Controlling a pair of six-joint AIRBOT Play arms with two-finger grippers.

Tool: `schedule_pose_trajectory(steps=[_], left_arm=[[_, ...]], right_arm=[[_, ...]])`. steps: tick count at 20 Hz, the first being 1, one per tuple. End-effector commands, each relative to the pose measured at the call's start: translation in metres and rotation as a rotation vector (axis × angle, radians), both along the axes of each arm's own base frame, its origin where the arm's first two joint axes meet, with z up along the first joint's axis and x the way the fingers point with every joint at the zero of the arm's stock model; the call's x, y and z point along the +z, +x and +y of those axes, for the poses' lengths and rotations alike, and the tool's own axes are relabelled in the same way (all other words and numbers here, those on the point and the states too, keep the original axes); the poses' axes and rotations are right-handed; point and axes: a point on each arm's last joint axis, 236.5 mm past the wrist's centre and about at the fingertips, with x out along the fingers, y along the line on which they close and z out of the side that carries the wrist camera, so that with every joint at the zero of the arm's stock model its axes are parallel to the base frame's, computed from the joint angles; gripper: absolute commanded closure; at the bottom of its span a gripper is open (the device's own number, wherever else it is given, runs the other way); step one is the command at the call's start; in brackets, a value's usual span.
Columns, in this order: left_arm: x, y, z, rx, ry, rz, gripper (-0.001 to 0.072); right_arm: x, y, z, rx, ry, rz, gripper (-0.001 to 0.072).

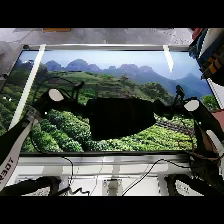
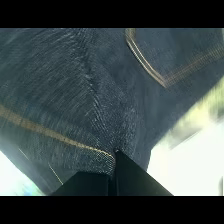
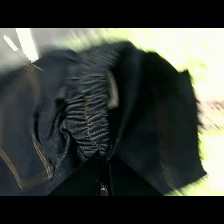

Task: Fold the clothes and pants, and hang the long-sleeved shirts on hangers.

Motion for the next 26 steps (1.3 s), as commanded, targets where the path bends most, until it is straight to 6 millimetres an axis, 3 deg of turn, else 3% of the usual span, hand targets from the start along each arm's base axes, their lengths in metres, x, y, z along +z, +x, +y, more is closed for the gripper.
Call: schedule_pose_trajectory(steps=[1, 5, 6, 7, 8, 9, 10, 14, 17, 22, 26], left_arm=[[-0.023, -0.064, -0.016, -0.124, 0.036, 0.169, 0.0692], [-0.046, -0.113, -0.011, -0.175, 0.083, 0.317, 0.0692], [-0.05, -0.116, -0.008, -0.177, 0.098, 0.323, 0.0691], [-0.055, -0.114, -0.004, -0.177, 0.117, 0.313, 0.069], [-0.058, -0.109, -0.001, -0.171, 0.132, 0.29, 0.0631], [-0.059, -0.105, 0.0, -0.166, 0.134, 0.275, 0.0364], [-0.059, -0.102, -0.001, -0.157, 0.133, 0.265, 0.0011], [-0.059, -0.099, 0.001, -0.15, 0.134, 0.261, 0.001], [-0.059, -0.089, 0.011, -0.111, 0.131, 0.259, 0.001], [-0.059, -0.08, 0.021, -0.068, 0.125, 0.263, 0.001], [-0.059, -0.08, 0.021, -0.068, 0.126, 0.263, 0.001]], right_arm=[[-0.021, -0.045, -0.023, 0.16, -0.112, 0.145, 0.0677], [-0.024, -0.046, -0.031, 0.173, -0.154, 0.147, 0.0677], [-0.025, -0.047, -0.033, 0.18, -0.164, 0.147, 0.0676], [-0.025, -0.045, -0.033, 0.2, -0.172, 0.132, 0.062], [-0.024, -0.043, -0.033, 0.227, -0.186, 0.109, 0.0319], [-0.024, -0.04, -0.034, 0.244, -0.197, 0.091, 0.0], [-0.023, -0.037, -0.035, 0.254, -0.208, 0.073, 0.0001], [-0.014, -0.008, -0.053, 0.224, -0.292, -0.02, 0.0008], [-0.008, 0.005, -0.05, 0.315, -0.282, 0.023, 0.002], [-0.03, -0.012, -0.036, 0.58, -0.17, 0.269, 0.0019], [-0.054, -0.005, -0.057, 0.586, -0.226, 0.287, 0.0024]])
